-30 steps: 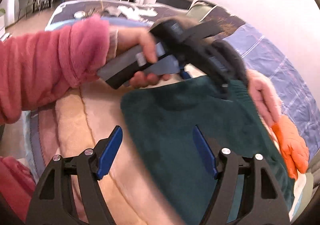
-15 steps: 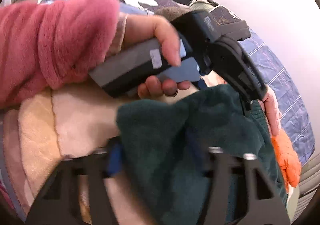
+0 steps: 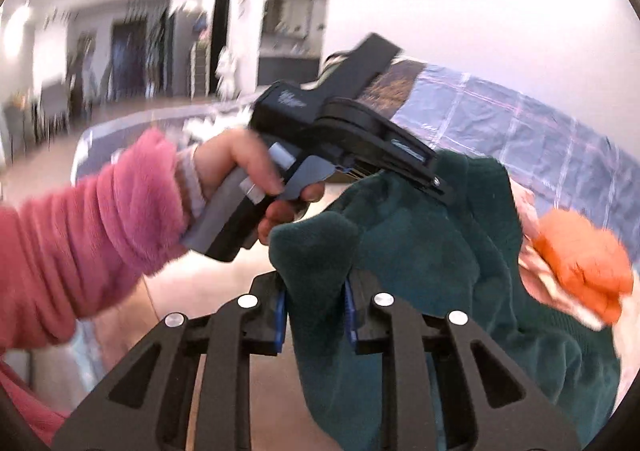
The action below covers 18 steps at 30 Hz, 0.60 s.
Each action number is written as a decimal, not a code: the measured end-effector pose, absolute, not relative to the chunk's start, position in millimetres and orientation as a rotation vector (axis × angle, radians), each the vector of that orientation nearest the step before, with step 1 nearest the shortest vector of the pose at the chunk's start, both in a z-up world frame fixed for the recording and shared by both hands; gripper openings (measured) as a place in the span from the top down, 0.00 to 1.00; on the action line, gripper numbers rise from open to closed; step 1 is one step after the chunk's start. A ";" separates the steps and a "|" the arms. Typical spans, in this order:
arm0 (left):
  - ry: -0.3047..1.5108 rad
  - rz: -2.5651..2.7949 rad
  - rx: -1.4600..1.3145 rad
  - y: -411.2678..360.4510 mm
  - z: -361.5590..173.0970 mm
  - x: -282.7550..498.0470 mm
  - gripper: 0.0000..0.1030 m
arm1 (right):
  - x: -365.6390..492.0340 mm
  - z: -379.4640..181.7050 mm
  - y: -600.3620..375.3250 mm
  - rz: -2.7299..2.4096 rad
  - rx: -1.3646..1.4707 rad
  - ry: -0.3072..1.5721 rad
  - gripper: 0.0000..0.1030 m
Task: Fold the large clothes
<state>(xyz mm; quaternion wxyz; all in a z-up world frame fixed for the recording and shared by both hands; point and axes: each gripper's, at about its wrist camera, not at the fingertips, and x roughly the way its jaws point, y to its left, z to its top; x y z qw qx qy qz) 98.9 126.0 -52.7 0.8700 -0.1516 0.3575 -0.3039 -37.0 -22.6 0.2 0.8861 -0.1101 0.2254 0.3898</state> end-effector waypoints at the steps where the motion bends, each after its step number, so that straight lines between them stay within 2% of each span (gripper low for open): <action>1: 0.748 -0.633 -0.300 115.8 -42.7 98.2 0.68 | -37.2 4.5 -34.4 0.805 -0.193 0.461 0.79; 11: 0.899 -0.459 -0.148 -49.7 41.8 128.6 0.69 | -31.2 32.1 -212.0 0.720 0.281 0.412 0.81; 18: 0.935 -0.381 -0.022 -175.9 43.3 139.1 0.68 | -38.2 12.7 -336.7 0.641 0.546 0.388 0.81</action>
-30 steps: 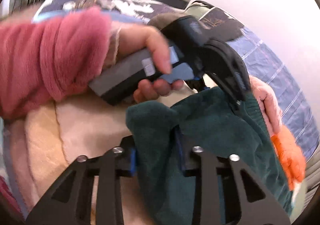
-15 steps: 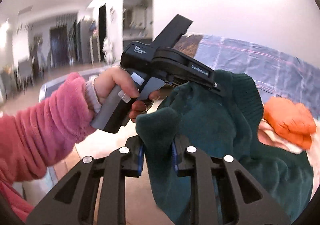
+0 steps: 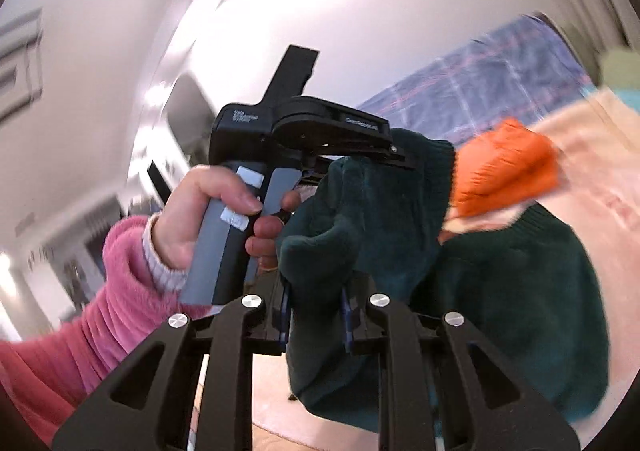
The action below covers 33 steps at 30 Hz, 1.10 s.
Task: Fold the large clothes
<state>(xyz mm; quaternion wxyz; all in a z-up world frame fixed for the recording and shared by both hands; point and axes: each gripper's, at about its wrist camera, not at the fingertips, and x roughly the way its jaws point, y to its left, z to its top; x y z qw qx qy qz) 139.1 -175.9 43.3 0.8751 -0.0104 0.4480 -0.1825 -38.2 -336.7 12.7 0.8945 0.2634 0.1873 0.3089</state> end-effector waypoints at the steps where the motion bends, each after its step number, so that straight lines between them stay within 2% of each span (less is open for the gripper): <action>1: 0.945 -0.382 -0.002 -195.3 39.3 140.9 0.68 | -39.9 6.9 -352.0 0.625 0.576 0.388 0.81; 9: 0.974 -0.397 0.230 -308.2 -7.7 147.6 0.54 | -62.0 -72.9 -443.6 0.532 0.872 0.471 0.82; 15: 0.917 -0.394 0.503 -339.7 -13.5 126.4 0.47 | -68.7 -80.0 -429.9 0.532 0.855 0.506 0.82; 16: 0.894 -0.371 0.571 -347.9 -15.9 124.6 0.44 | -68.4 -74.5 -423.6 0.522 0.818 0.504 0.82; 18: 0.862 -0.372 0.601 -357.0 -16.5 127.4 0.29 | -71.6 -64.8 -411.0 0.495 0.733 0.498 0.82; 23: 0.846 -0.478 0.450 -364.2 10.6 127.8 0.30 | -60.9 -69.5 -404.9 0.473 0.724 0.530 0.82; 29: 0.669 -0.507 0.383 -315.6 52.6 108.6 0.31 | -67.8 -89.4 -443.7 0.451 0.876 0.533 0.82; 31: 0.655 -0.508 0.361 -289.6 54.9 107.2 0.39 | -71.6 -96.1 -454.0 0.448 0.916 0.538 0.83; 33: 0.684 -0.549 0.354 -262.7 47.1 107.0 0.57 | -75.5 -103.3 -460.7 0.444 0.941 0.552 0.83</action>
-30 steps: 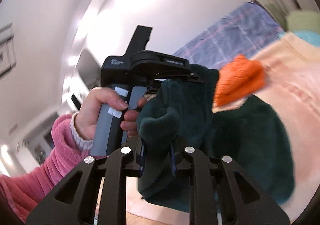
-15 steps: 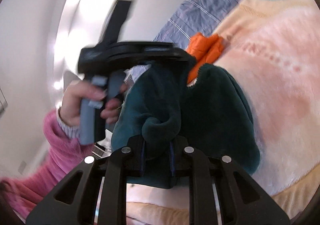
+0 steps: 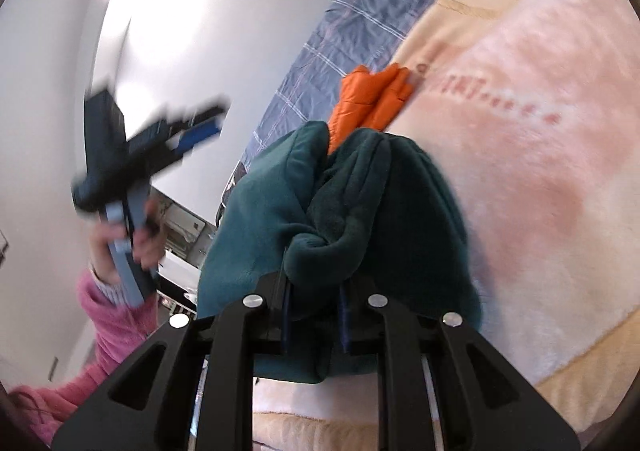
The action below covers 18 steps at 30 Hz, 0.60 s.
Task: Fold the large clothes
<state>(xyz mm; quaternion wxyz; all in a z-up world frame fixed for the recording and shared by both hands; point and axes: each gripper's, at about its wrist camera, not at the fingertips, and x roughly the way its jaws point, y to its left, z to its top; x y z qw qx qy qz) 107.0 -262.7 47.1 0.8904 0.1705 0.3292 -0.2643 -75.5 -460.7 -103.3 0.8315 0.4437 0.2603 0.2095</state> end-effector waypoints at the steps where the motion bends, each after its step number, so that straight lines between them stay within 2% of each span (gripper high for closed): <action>1: 0.724 -0.597 0.356 -249.4 36.5 107.0 0.61 | -73.7 -107.7 -463.0 0.444 0.950 0.562 0.83; 2: 0.753 -0.626 0.352 -241.8 27.6 107.2 0.65 | -76.9 -113.2 -464.4 0.446 0.968 0.574 0.83; 4: 0.807 -0.686 0.329 -229.4 4.1 106.0 0.65 | -80.2 -122.9 -466.4 0.448 1.003 0.592 0.82; 8: 0.719 -0.687 0.400 -238.6 -25.5 96.9 0.64 | -85.1 -130.4 -460.5 0.430 0.995 0.636 0.82; 11: 0.683 -0.587 0.604 -276.4 -57.0 102.4 0.65 | -86.7 -130.5 -456.4 0.381 0.941 0.667 0.80; 16: 0.757 -0.602 0.672 -308.1 -71.1 121.4 0.67 | -104.7 -120.8 -461.3 0.234 0.797 0.697 0.54; 18: 0.758 -0.598 0.684 -309.0 -73.1 121.4 0.67 | -114.8 -101.4 -465.4 0.148 0.695 0.680 0.52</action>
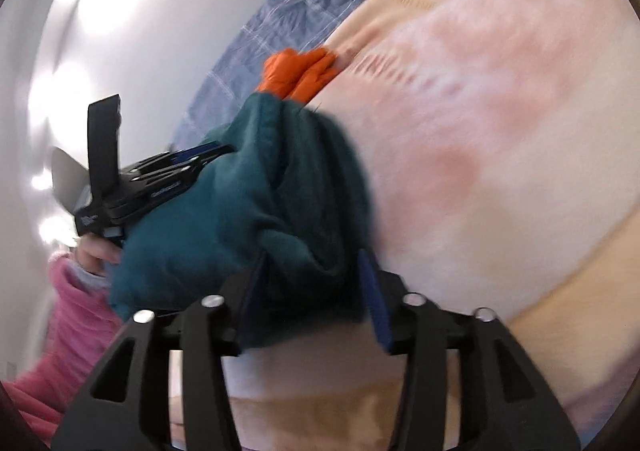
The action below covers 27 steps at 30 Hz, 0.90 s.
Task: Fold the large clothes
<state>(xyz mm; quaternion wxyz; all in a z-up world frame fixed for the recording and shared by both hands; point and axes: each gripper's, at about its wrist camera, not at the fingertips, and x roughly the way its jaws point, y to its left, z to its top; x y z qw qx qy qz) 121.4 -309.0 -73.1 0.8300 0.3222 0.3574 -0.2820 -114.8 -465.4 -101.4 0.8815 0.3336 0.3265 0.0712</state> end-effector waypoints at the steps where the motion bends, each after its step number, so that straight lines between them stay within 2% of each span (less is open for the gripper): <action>1: 0.753 -0.596 0.687 -308.2 -74.0 120.9 0.67 | -117.6 -93.2 -467.3 0.123 0.671 0.663 0.52; 3: 0.748 -0.595 0.685 -307.4 -74.5 118.9 0.67 | -123.8 -66.4 -466.7 0.160 0.641 0.569 0.54; 7: 0.752 -0.585 0.699 -308.6 -74.4 115.9 0.67 | -116.8 -41.8 -432.3 0.302 0.513 0.517 0.68; 9: 0.756 -0.583 0.701 -310.0 -74.5 117.5 0.67 | -98.5 -57.7 -418.2 0.281 0.487 0.600 0.70; 11: 0.762 -0.584 0.701 -310.8 -73.4 119.3 0.67 | -81.8 -89.6 -416.2 0.241 0.535 0.690 0.79; 12: 0.766 -0.581 0.712 -312.8 -75.3 119.7 0.67 | -80.8 -101.1 -416.5 0.247 0.542 0.686 0.80; 18: 0.738 -0.554 0.789 -338.5 -98.3 119.5 0.73 | -89.3 -106.1 -407.4 0.186 0.449 0.722 0.80; 27: 0.735 -0.567 0.731 -329.4 -98.1 122.0 0.73 | -81.1 -93.5 -404.0 0.192 0.421 0.730 0.79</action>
